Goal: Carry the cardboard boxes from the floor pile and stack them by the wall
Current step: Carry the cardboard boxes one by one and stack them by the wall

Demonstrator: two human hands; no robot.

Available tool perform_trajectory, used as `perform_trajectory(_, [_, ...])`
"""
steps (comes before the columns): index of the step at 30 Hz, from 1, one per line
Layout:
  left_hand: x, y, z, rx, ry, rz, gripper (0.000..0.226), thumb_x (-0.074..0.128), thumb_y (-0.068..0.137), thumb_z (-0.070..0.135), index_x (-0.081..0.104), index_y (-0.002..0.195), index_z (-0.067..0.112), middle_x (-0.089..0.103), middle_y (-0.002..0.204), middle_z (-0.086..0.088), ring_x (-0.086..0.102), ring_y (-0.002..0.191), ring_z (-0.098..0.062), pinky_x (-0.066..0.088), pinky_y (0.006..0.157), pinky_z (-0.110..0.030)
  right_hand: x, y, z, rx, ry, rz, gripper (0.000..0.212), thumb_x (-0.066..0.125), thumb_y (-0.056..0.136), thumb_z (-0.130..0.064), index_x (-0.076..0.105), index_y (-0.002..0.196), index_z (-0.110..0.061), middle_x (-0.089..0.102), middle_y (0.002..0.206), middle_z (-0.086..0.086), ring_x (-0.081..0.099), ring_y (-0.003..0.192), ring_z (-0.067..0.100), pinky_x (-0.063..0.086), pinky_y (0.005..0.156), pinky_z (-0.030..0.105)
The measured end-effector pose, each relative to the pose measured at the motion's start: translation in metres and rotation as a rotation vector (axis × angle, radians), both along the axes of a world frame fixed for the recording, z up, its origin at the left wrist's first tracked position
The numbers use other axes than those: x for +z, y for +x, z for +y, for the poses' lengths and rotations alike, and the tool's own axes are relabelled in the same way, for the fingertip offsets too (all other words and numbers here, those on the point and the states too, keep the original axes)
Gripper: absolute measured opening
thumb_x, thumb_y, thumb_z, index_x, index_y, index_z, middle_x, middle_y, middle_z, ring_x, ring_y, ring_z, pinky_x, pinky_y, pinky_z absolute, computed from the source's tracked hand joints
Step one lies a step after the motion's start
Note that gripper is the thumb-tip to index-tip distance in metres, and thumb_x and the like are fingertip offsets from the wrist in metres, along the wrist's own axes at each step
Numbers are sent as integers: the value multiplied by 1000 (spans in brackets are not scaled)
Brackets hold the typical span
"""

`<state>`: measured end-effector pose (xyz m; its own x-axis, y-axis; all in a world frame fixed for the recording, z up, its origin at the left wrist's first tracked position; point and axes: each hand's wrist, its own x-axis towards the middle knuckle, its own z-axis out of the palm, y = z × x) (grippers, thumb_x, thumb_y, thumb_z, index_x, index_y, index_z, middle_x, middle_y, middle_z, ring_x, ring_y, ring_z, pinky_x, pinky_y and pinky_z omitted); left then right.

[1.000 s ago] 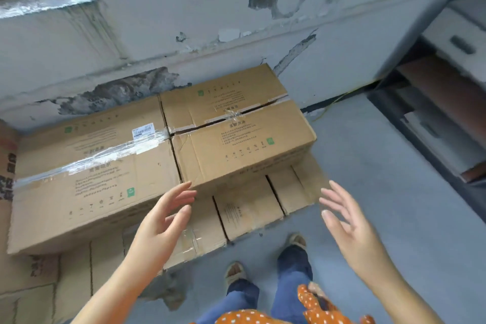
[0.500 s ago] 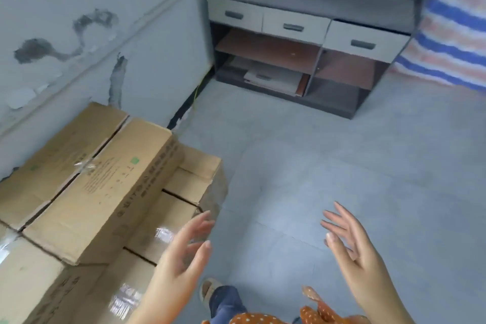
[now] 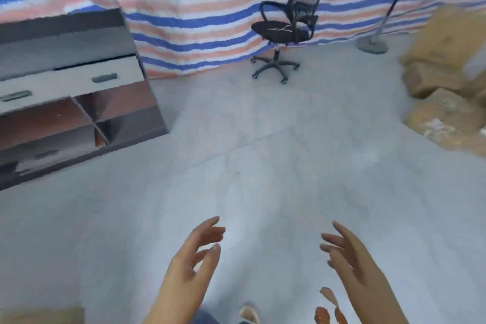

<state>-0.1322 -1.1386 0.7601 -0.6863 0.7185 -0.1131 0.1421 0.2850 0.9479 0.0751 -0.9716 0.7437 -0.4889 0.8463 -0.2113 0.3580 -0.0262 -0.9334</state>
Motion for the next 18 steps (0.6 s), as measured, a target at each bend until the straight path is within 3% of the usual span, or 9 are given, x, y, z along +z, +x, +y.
perform_trajectory(5, [-9,6,98,-319,-77,23,43,54,91,-1,56,115,35,69,103,13,60,100,5,43,80,-4,-14,51,28,-274,-47,-25,43,54,93,-6,54,118,-42,68,104,-24,65,97,0,50,84,19])
perform_trajectory(10, [-22,22,204,-465,-80,-4,42,53,92,0,56,116,34,66,106,23,62,98,4,43,78,-3,-24,83,82,-441,-75,-67,41,53,93,-5,56,118,-38,70,105,-16,67,96,2,52,85,31])
perform_trajectory(14, [-29,45,308,-590,-76,-40,40,51,93,2,57,115,35,69,105,10,62,99,1,45,80,-6,-23,102,157,-522,-53,-97,39,55,94,-11,54,120,-39,67,109,-18,64,97,-1,48,78,10])
perform_trajectory(18, [-6,69,418,-773,-52,-15,40,52,94,4,57,115,37,67,106,18,62,100,2,44,80,-6,-2,115,237,-603,1,-92,38,53,94,-10,55,118,-40,68,104,-23,65,96,-2,47,79,9])
